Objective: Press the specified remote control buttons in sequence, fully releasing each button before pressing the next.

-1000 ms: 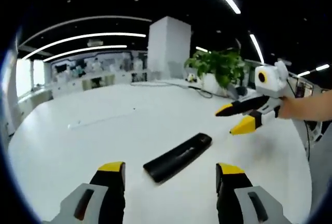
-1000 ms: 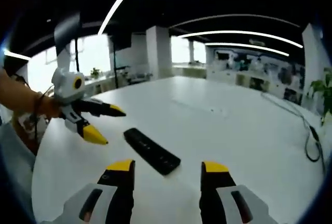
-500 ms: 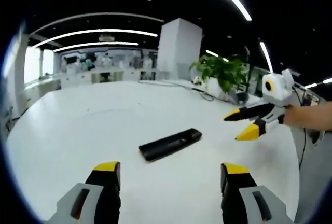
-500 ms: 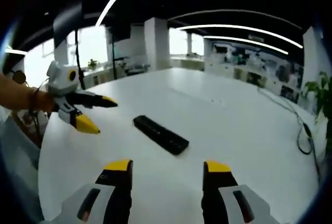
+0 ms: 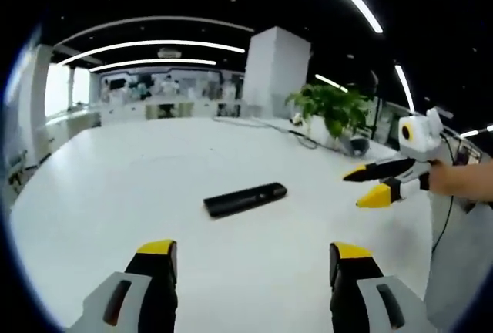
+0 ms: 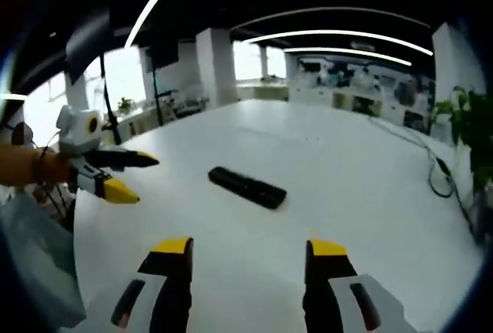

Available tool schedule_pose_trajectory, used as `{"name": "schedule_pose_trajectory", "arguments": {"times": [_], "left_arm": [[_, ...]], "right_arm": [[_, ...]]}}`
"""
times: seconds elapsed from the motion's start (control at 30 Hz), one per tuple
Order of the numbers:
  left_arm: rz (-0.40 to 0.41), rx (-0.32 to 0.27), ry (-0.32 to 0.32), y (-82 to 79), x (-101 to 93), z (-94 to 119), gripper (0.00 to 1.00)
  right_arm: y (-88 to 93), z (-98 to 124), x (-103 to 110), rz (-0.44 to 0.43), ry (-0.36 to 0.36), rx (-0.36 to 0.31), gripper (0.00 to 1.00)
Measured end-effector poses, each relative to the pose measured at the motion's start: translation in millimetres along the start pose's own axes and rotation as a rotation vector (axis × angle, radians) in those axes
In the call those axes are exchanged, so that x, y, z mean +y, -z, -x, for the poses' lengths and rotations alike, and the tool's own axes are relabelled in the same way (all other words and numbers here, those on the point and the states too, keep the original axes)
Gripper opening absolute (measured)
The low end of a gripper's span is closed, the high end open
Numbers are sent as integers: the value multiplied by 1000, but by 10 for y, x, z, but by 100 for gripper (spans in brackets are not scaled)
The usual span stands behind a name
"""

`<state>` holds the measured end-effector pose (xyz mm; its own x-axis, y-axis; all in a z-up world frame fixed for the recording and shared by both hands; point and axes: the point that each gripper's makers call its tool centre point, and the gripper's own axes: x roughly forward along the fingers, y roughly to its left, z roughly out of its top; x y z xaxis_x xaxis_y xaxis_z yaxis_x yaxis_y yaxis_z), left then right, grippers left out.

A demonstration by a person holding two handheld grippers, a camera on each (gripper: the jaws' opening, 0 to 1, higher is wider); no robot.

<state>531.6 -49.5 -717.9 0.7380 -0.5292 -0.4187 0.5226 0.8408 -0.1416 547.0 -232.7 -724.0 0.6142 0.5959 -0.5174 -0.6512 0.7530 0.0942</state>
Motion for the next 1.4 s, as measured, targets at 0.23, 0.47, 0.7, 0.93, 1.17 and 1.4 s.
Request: {"name": "schedule_pose_trajectory", "arguments": {"times": [0.23, 0.47, 0.7, 0.93, 1.17, 1.4], "left_arm": [[34, 8, -34, -7, -109, 230, 88], [39, 9, -46, -13, -310, 462, 88], [23, 20, -62, -8, -400, 634, 88], [16, 17, -84, -50, -395, 768, 87], [19, -2, -99, -114, -473, 875, 87], [5, 6, -111, -73, -581, 944, 87]], "right_arm": [[38, 236, 84, -25, 17, 13, 60], [43, 408, 239, -40, 17, 16, 61], [109, 546, 417, -44, 4, 22, 60], [70, 624, 512, -36, -5, 8, 60], [-68, 726, 573, -31, 6, -37, 60], [-122, 776, 698, -17, 9, -56, 59]]}}
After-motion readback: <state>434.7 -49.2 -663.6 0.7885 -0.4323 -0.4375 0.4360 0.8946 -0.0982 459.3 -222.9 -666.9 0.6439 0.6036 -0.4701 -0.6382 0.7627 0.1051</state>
